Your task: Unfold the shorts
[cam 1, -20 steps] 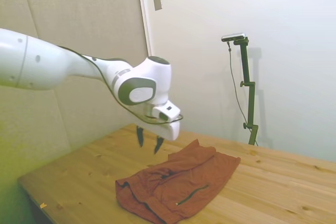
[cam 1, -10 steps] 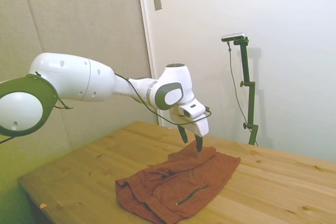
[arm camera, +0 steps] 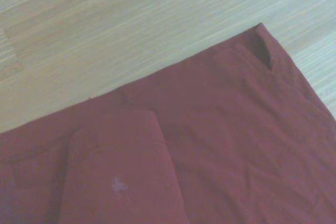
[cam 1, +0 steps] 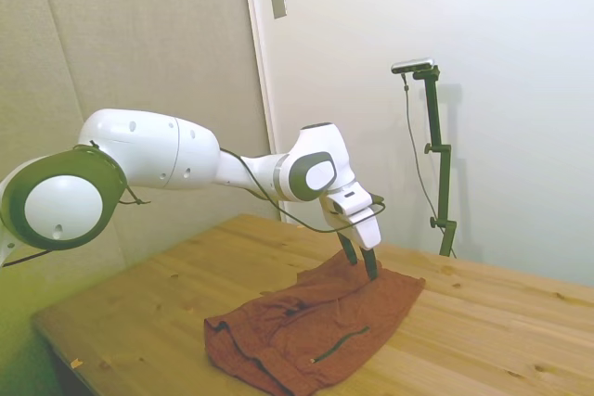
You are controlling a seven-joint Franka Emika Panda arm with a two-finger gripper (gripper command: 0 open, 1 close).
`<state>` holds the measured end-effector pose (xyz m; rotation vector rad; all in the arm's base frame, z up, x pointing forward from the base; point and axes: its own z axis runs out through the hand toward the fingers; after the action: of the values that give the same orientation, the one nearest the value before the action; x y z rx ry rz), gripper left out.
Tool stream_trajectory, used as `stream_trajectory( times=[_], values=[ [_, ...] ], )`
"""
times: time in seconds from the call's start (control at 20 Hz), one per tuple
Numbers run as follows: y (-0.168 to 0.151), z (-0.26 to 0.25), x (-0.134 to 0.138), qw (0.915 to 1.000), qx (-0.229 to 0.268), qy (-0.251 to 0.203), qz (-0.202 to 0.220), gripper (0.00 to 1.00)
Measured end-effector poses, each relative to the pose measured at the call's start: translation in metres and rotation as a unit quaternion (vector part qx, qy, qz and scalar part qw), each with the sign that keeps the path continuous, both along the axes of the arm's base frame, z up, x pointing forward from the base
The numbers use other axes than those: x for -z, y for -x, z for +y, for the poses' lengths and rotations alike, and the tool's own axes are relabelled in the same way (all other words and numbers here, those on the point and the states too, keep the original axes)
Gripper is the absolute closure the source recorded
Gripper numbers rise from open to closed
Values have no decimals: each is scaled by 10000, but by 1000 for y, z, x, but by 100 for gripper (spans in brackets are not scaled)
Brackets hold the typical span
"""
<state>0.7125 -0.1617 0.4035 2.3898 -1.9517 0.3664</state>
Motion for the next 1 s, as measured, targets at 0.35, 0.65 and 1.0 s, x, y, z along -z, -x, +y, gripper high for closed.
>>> stream_trajectory(
  times=[0.35, 0.65, 1.0],
  values=[
    [-15, 5, 5, 9997, -89, 32, -225, 0],
    [-15, 14, -6, 9993, -202, -61, -319, 0],
    [-18, 9, 23, 9988, -390, -191, -227, 100]
  ],
)
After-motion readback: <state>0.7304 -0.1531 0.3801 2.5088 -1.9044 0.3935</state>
